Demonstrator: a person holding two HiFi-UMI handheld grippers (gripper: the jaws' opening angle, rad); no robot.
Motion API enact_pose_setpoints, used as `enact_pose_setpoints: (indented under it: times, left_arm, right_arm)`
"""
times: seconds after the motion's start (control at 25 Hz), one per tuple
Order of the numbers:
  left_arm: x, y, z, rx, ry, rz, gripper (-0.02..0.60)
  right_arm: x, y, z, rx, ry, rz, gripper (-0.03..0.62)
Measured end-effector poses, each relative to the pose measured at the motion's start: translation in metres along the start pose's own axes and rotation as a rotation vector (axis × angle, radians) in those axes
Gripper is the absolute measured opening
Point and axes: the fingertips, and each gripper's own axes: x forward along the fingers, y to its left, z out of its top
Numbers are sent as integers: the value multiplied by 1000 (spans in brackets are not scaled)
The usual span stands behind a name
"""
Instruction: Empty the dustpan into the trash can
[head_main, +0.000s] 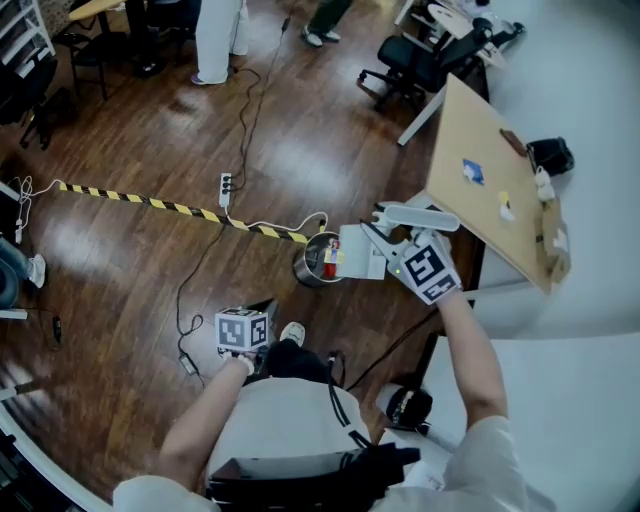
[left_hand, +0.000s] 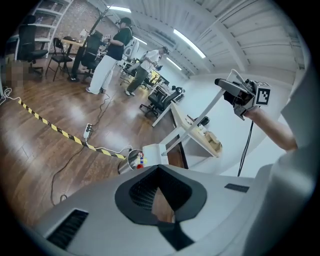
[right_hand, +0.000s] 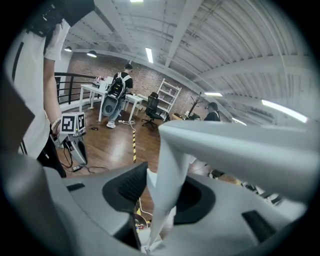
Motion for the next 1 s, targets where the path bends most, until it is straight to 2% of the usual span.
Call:
enact_pose_setpoints:
  times: [0.32,0.52,0.8,1.0]
  left_arm:
    - [0,-1,0,0,1,-3,-3]
    - [2,-1,-3,9,13,-5,-2]
    - [16,-11,3,49,40,-11,-3]
    - [32,-29,7,98,69,-35,-3]
  right_arm:
    - [1,0,-1,-6,2,7,164]
    - [-8,-9,-8,28,-13,-18,164]
    - [-49,-57,-45,168,-51,-163,164]
    - [-88,-87,-82,320,-75,-298,164]
